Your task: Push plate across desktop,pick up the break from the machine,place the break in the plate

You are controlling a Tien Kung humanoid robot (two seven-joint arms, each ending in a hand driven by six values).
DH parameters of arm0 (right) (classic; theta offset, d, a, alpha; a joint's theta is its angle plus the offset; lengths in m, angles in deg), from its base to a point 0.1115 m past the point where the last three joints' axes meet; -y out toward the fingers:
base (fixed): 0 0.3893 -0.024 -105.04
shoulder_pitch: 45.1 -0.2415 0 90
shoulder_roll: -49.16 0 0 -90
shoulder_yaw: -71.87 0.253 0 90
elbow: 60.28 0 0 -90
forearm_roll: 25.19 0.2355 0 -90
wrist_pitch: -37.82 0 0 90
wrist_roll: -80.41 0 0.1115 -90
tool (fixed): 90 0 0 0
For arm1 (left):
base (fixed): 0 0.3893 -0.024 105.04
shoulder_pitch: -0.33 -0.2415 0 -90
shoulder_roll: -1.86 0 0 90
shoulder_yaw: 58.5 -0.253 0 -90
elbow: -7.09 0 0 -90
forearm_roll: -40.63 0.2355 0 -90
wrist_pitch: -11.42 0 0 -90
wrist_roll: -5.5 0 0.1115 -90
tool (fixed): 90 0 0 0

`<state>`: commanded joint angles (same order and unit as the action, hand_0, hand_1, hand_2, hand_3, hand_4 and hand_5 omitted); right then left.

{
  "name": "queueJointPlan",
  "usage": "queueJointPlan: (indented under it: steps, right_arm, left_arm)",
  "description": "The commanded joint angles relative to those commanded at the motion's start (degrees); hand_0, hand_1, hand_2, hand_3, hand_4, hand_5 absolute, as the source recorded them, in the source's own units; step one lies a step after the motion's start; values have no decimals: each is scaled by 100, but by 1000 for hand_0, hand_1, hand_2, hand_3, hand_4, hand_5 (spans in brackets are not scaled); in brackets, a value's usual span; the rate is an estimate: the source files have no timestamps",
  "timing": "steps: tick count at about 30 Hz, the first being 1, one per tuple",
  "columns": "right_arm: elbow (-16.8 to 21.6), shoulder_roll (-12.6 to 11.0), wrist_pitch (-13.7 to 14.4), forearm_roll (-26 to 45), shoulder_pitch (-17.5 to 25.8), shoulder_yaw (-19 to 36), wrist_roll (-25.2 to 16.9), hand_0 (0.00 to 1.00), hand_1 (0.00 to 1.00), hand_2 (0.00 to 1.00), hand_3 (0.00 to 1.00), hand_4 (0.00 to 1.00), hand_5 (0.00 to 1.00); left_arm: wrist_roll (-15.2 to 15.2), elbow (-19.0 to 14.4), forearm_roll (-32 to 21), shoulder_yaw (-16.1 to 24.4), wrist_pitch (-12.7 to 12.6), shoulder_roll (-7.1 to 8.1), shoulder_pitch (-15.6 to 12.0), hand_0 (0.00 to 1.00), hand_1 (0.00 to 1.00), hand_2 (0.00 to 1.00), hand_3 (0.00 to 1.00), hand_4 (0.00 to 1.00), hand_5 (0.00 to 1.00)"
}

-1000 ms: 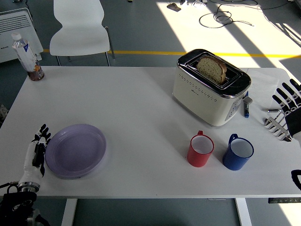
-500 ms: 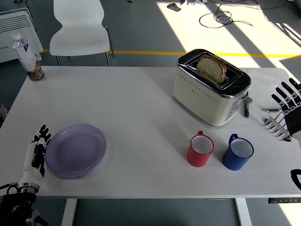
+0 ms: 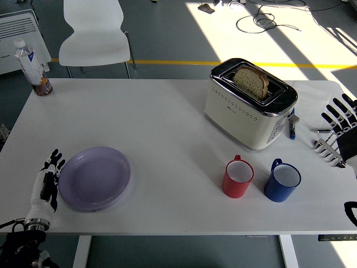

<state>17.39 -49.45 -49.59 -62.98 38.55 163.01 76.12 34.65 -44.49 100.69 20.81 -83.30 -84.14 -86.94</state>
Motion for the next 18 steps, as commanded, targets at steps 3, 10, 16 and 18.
queueJointPlan:
  steps: [3, 10, 16, 18]
  right_arm:
    - [0, 1, 2, 1, -7, -7, 0, 776, 743, 745, 742, 542, 657]
    - [-1, 2, 2, -3, -25, -16, 0, 776, 743, 746, 742, 541, 657]
    - [-1, 1, 4, -1, -24, -21, 0, 776, 743, 745, 742, 541, 656]
    - [-1, 1, 2, -1, -25, -27, 2, 776, 742, 744, 742, 539, 657]
  left_arm:
    - [-10, -26, -43, -43, 16, 5, 5, 897, 935, 998, 998, 509, 998]
    - [-53, -95, -195, -206, 61, 27, -26, 884, 928, 998, 997, 510, 998]
    - [-90, -159, -370, -344, 125, 40, -40, 871, 926, 998, 996, 512, 998]
    - [-100, -184, -434, -385, 141, 50, -43, 853, 915, 998, 997, 511, 998]
